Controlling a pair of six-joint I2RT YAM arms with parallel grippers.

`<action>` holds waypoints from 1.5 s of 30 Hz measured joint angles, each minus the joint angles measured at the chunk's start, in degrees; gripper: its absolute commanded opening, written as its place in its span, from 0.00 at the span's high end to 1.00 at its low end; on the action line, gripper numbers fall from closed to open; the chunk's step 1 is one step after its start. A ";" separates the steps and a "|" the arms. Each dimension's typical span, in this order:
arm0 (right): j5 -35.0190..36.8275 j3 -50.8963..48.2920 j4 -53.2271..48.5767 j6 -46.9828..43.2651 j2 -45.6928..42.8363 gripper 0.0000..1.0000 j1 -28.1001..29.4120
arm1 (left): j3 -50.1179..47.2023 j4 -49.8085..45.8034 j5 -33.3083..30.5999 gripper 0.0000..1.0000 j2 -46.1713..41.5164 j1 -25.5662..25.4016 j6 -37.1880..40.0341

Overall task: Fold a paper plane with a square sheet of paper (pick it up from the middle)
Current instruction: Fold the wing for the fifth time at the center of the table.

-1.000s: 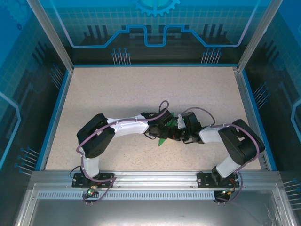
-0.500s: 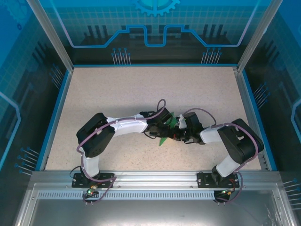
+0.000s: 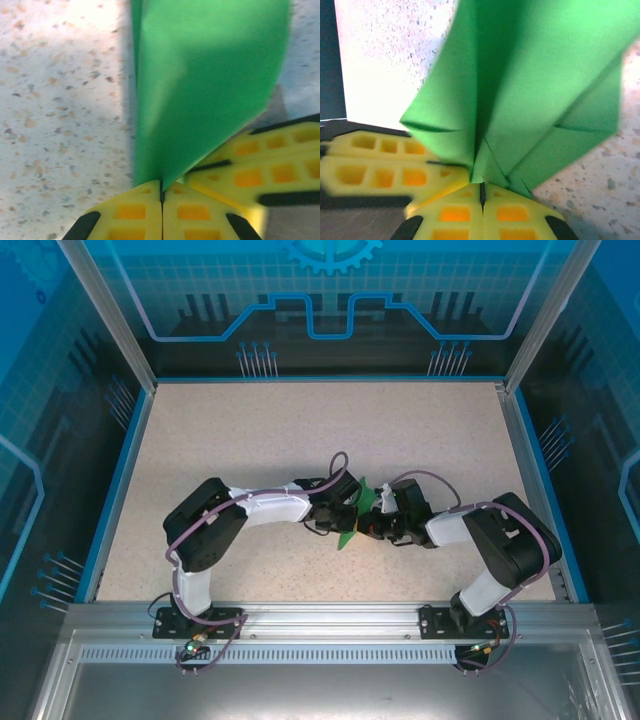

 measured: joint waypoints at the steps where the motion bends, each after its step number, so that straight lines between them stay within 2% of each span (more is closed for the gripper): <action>1: -0.02 -0.02 0.07 0.00 0.00 1.00 0.00 | -0.04 0.13 0.15 0.95 0.02 0.17 -0.11; 13: 0.76 -0.72 -0.55 0.00 -1.55 1.00 -0.13 | -0.39 1.57 0.37 0.94 0.04 0.50 -1.14; 16: 1.22 -0.94 -2.14 0.02 -3.58 0.93 -0.81 | -0.39 1.60 0.39 0.93 0.04 0.50 -1.11; 20: 1.18 -0.81 -2.27 0.02 -5.86 0.88 -2.38 | -0.42 1.64 0.39 0.93 0.04 0.50 -0.87; 24: 0.72 0.15 -2.16 0.31 -5.86 0.74 -3.39 | -0.42 1.81 0.39 0.93 0.04 0.50 0.04; 34: -2.01 3.19 1.38 3.15 -1.57 0.64 -4.50 | -0.42 1.84 0.46 0.93 0.04 0.50 1.84; 39: -2.49 4.66 1.77 4.15 0.96 0.64 -4.55 | -0.52 2.08 0.74 0.92 0.04 0.50 2.19; 45: -2.71 5.44 1.31 4.61 2.84 0.82 -4.61 | -0.52 2.25 0.90 0.89 0.04 0.50 3.06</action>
